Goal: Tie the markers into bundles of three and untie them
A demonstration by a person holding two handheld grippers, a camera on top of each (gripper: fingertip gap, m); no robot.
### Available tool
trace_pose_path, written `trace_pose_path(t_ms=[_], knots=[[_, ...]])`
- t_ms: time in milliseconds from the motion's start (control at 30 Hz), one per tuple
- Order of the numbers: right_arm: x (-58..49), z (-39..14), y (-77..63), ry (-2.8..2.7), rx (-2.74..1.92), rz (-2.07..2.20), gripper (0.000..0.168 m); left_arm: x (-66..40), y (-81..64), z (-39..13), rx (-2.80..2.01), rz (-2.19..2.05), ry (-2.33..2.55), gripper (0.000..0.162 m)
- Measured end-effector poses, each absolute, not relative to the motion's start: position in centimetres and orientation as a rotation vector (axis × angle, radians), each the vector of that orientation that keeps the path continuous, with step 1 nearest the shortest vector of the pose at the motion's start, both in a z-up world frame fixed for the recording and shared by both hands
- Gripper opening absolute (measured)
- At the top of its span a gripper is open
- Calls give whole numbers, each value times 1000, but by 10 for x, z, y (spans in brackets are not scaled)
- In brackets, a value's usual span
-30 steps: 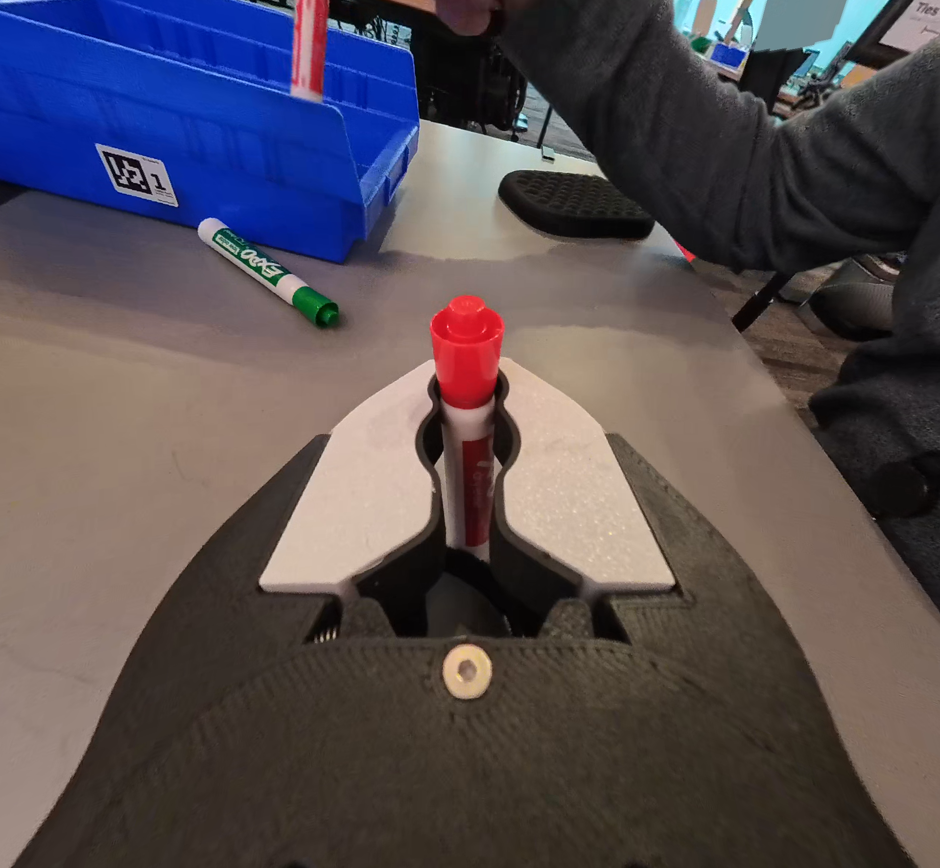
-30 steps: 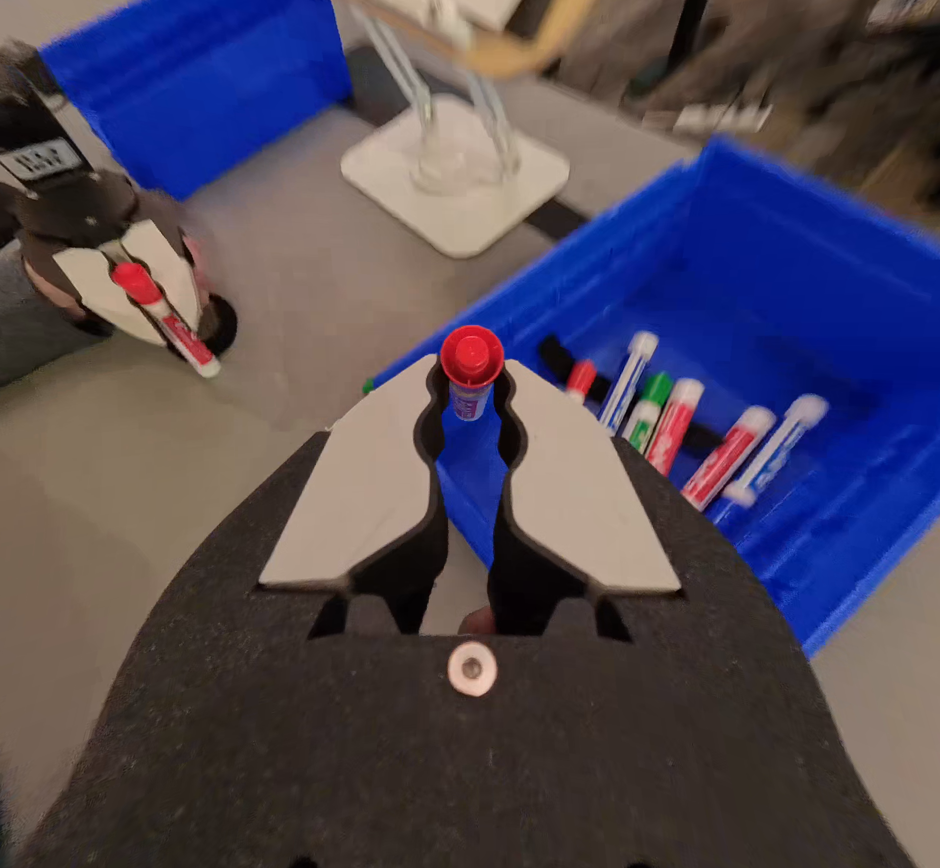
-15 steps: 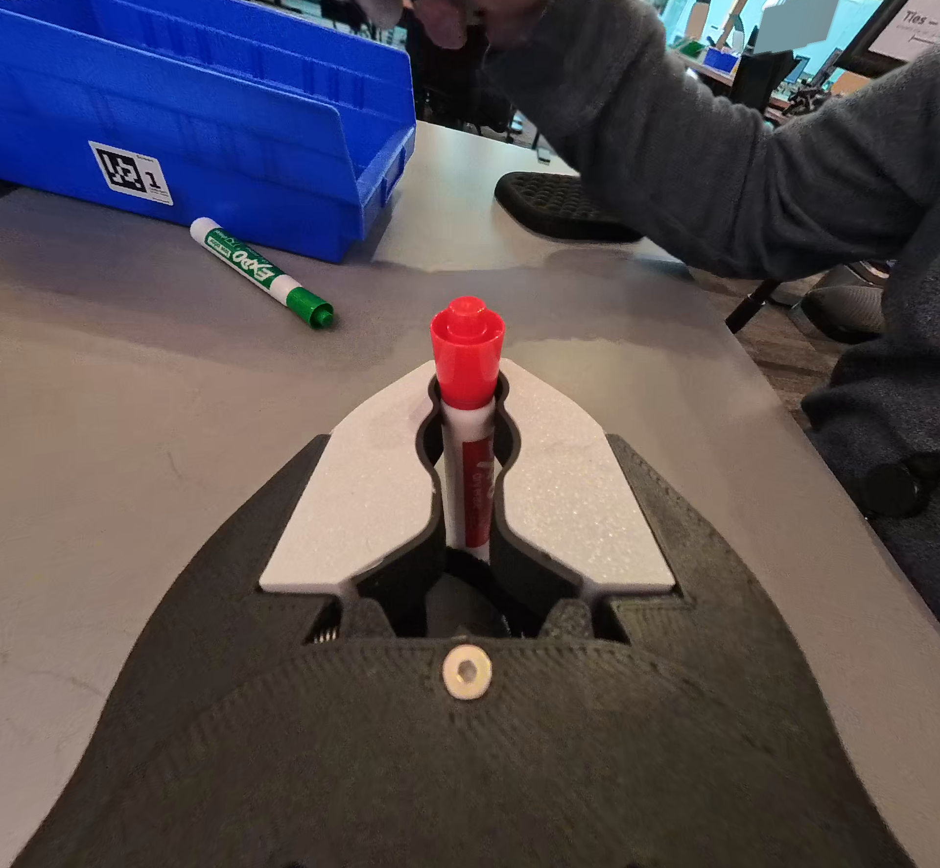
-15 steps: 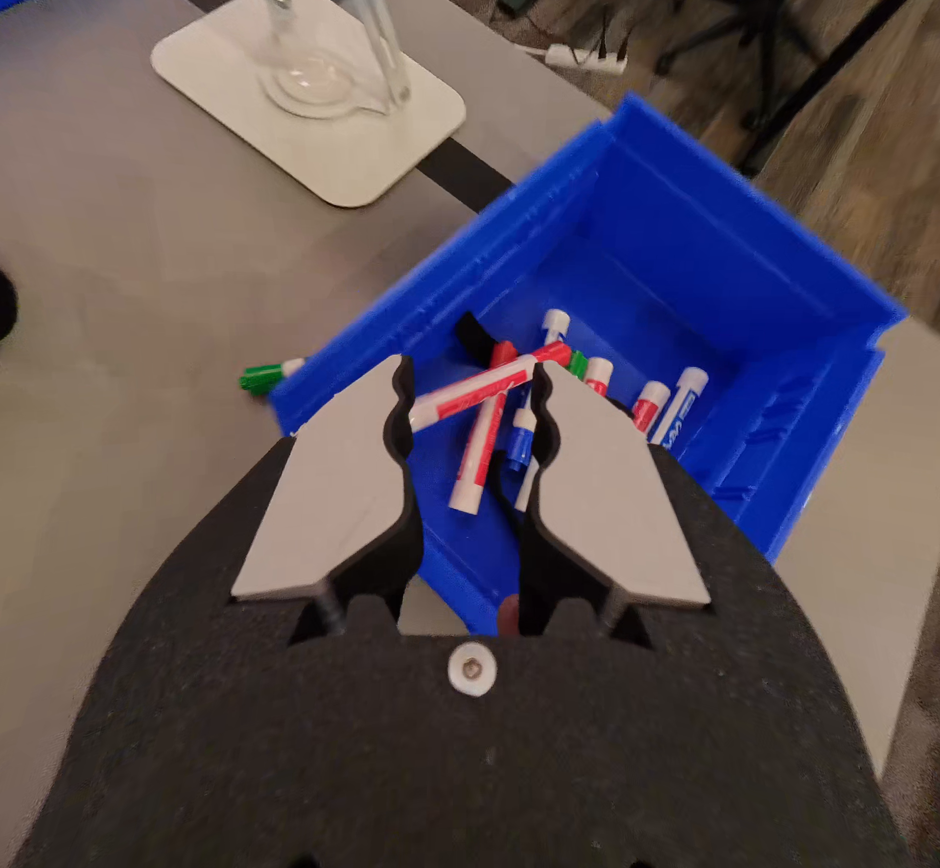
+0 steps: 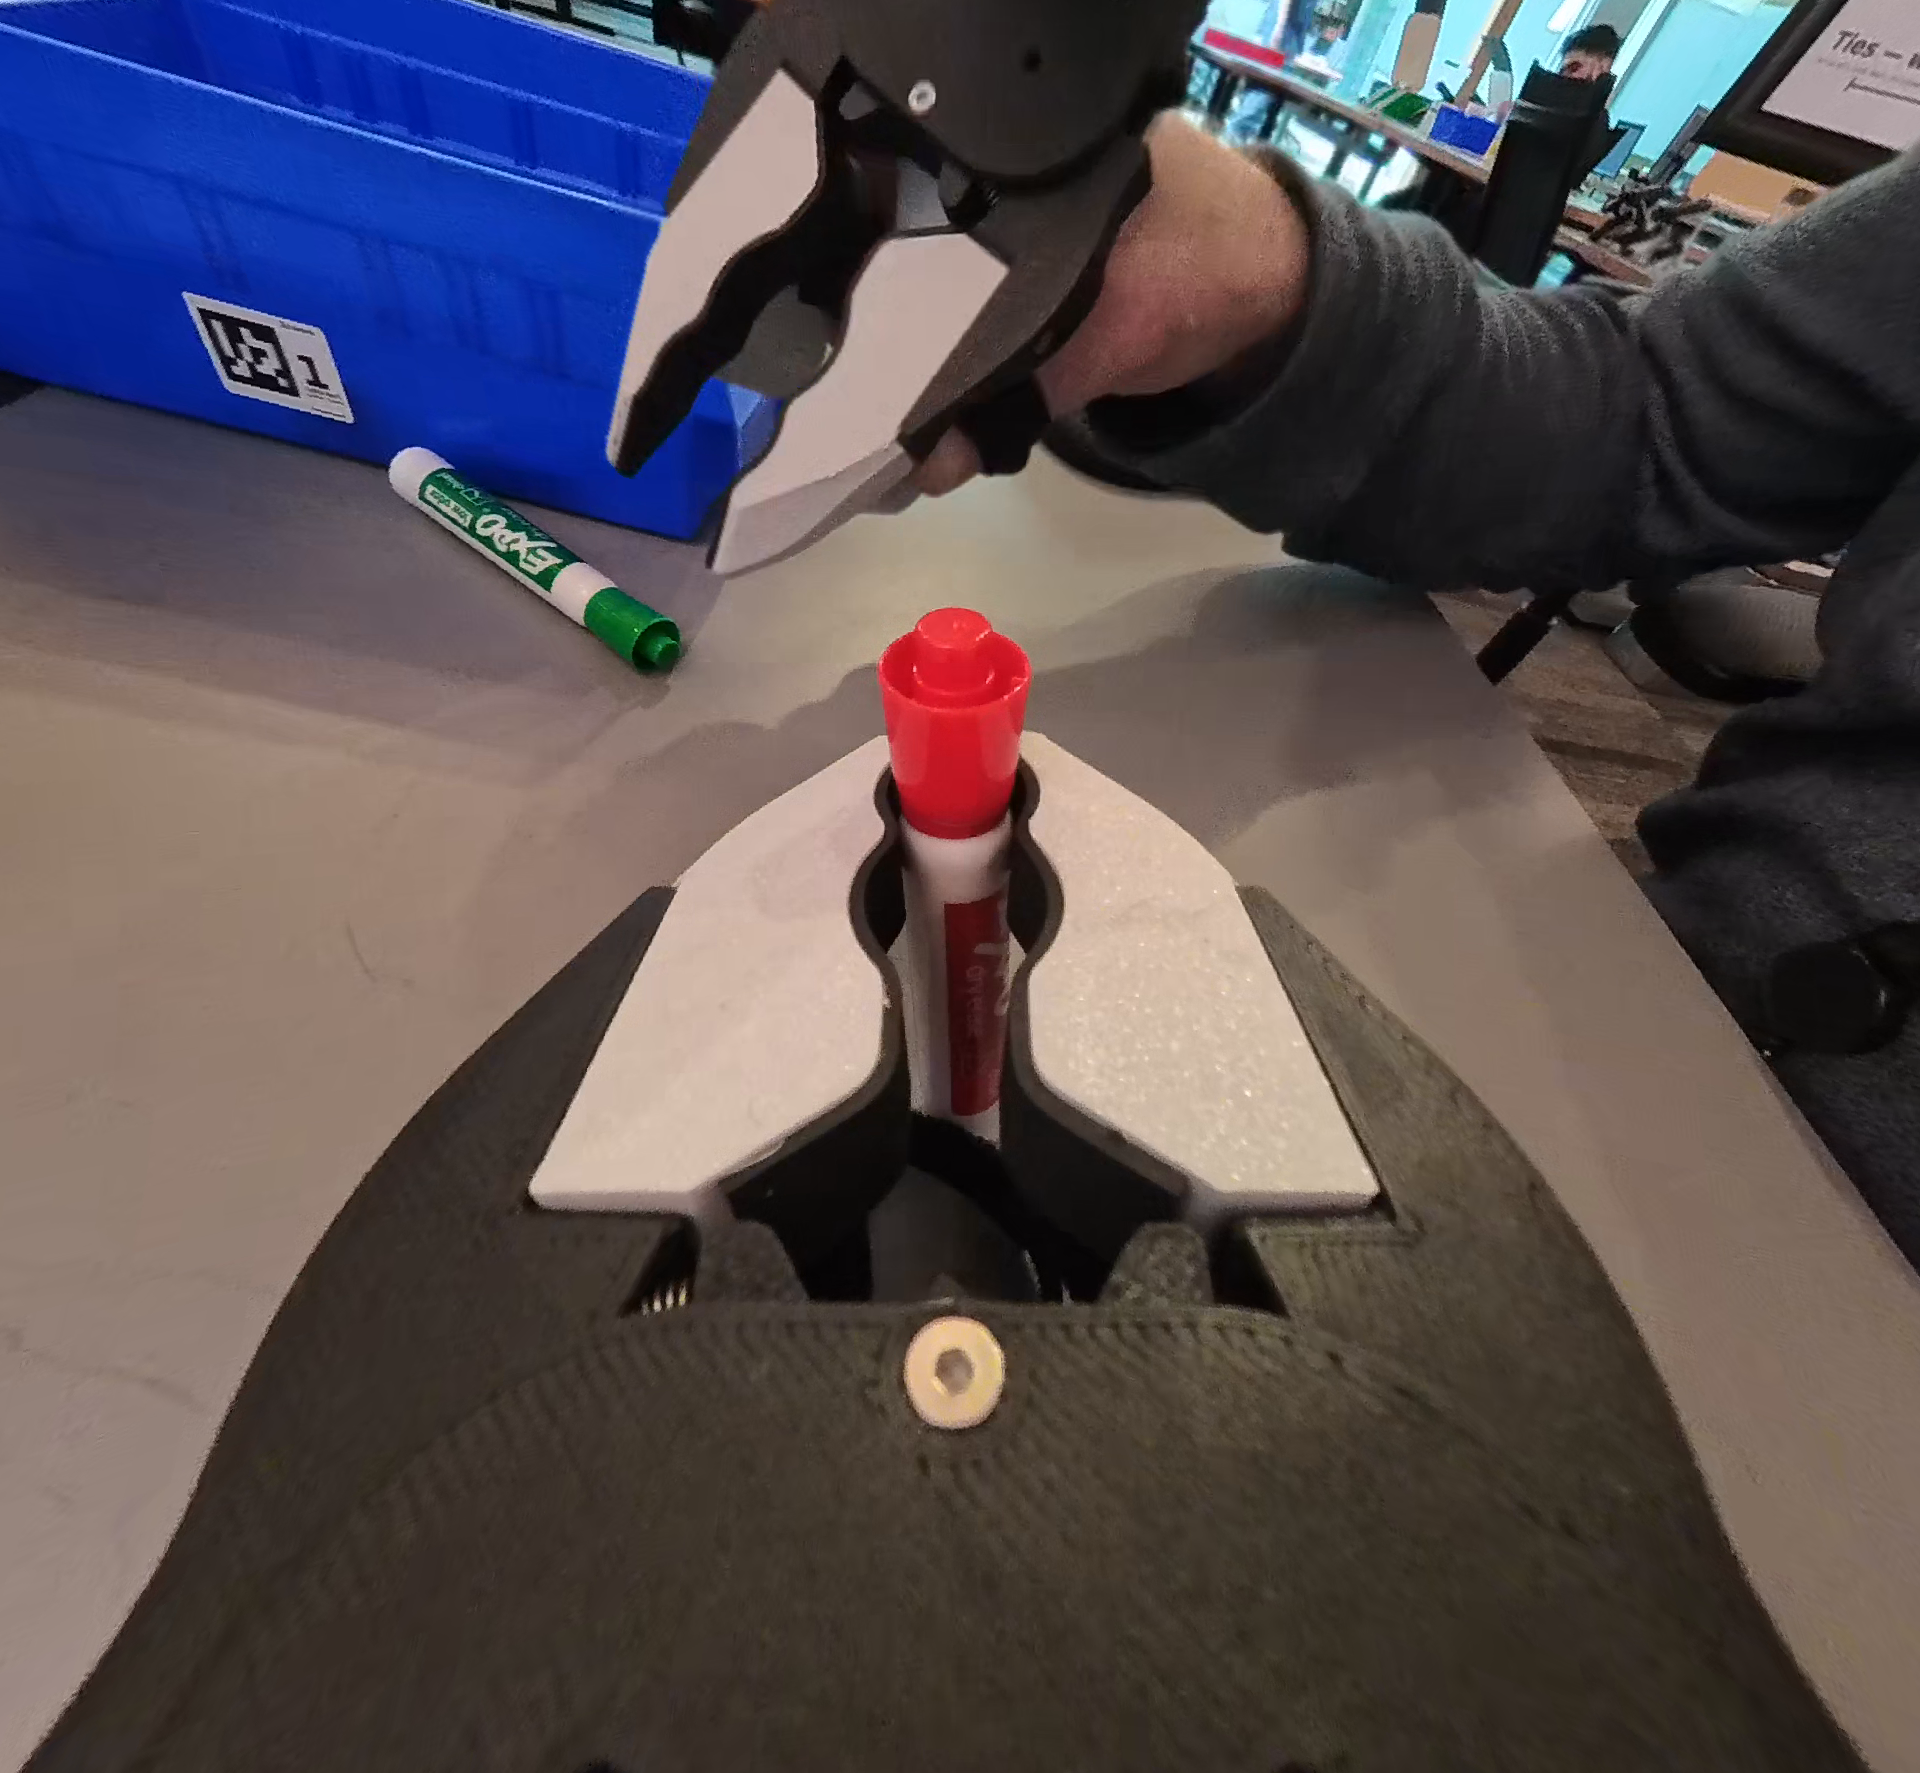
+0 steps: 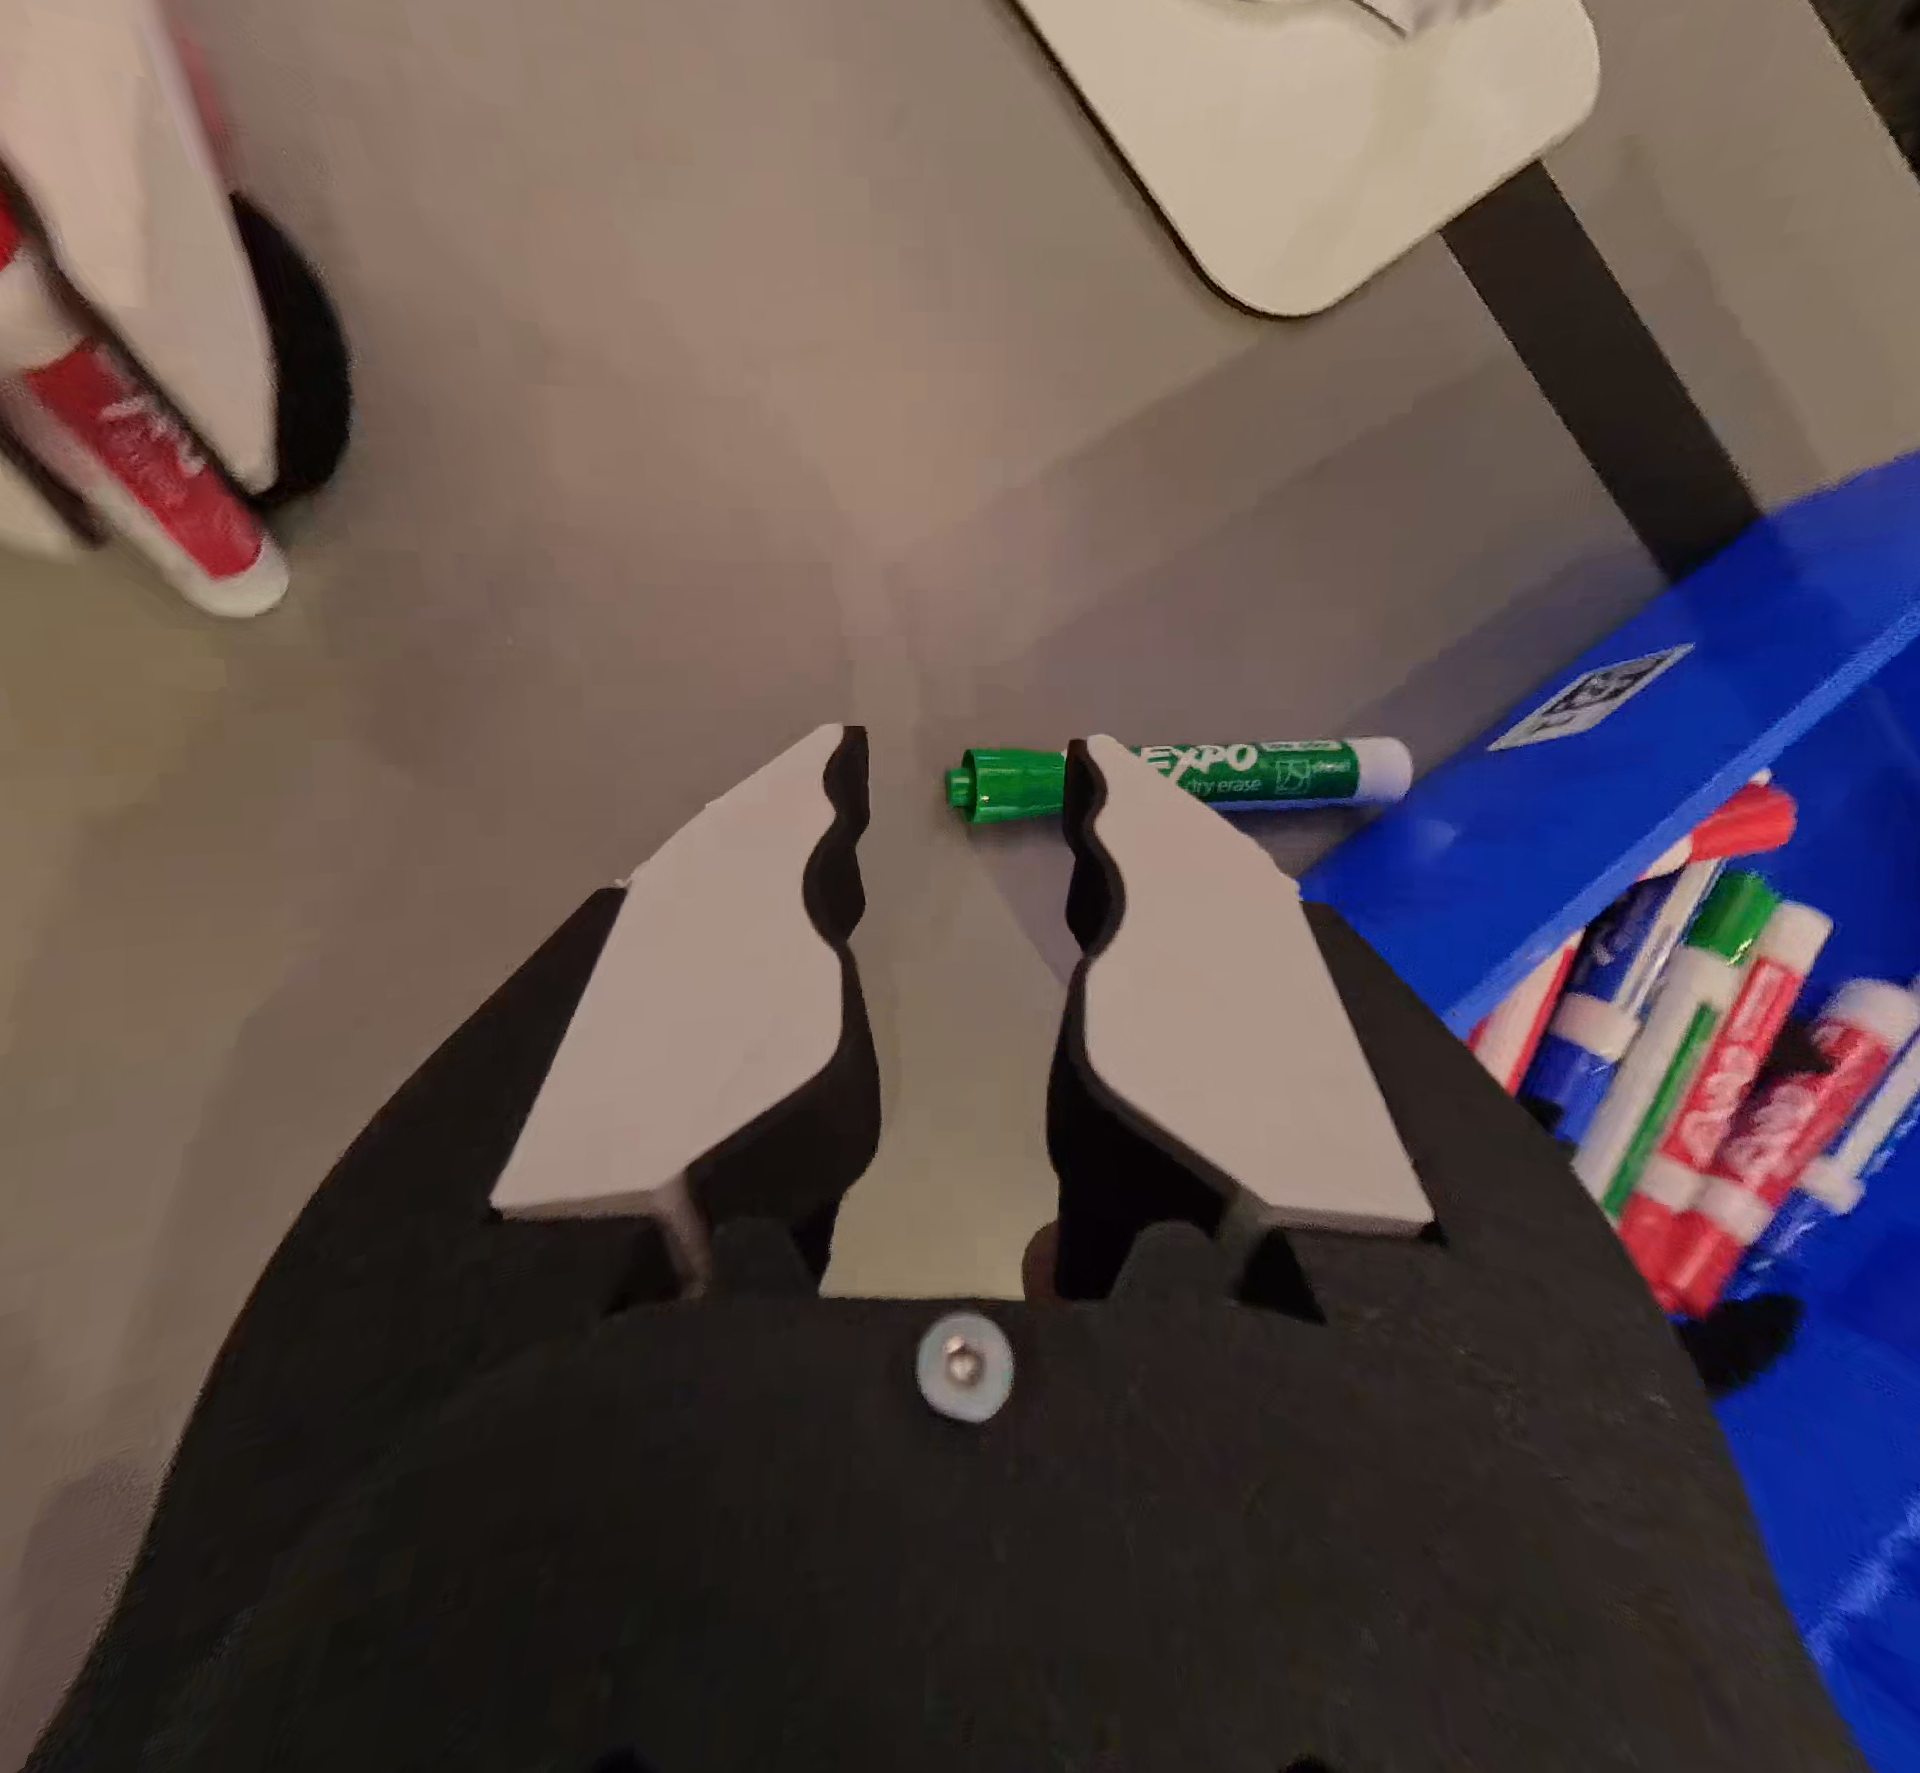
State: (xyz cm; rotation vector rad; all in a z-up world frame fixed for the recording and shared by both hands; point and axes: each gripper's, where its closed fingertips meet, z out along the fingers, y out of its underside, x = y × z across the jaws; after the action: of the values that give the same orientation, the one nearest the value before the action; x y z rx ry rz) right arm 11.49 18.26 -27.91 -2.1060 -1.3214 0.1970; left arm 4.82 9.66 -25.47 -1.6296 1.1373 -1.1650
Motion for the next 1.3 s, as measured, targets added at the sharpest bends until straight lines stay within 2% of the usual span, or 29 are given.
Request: trace_pose_path(t_ms=[233,433,533,633,767,867,933,1100,1233,1300], knots=[[110,-298,185,-1194,-2088,220,40,48,96,-253,-1617,-1171,1133,15],[51,-232,125,-1229,-1749,884,38,49,95,-255,-1614,-1123,1164,15],[28,-222,100,-1286,-1680,1095,38,50,94,-255,-1609,-1120,1173,15],[14,-232,94,-1350,-1673,1078,36,51,92,-256,-1600,-1111,1185,15],[4,-232,90,-1366,-1643,1089,18,53,89,-256,-1584,-1102,1217,14],[6,-227,91,-1339,-1625,1095,18,53,88,-256,-1581,-1094,1226,15],[13,-217,94,-1296,-1623,1112,18,51,92,-255,-1584,-1085,1201,23],[56,-168,112,-1203,-1586,1002,19,46,95,-249,-1560,-1107,1155,27],[128,-114,164,-983,-1599,785,19,45,96,-249,-1563,-1109,1150,26],[164,-104,192,-892,-1644,689,19,46,97,-250,-1571,-1104,1151,25]])
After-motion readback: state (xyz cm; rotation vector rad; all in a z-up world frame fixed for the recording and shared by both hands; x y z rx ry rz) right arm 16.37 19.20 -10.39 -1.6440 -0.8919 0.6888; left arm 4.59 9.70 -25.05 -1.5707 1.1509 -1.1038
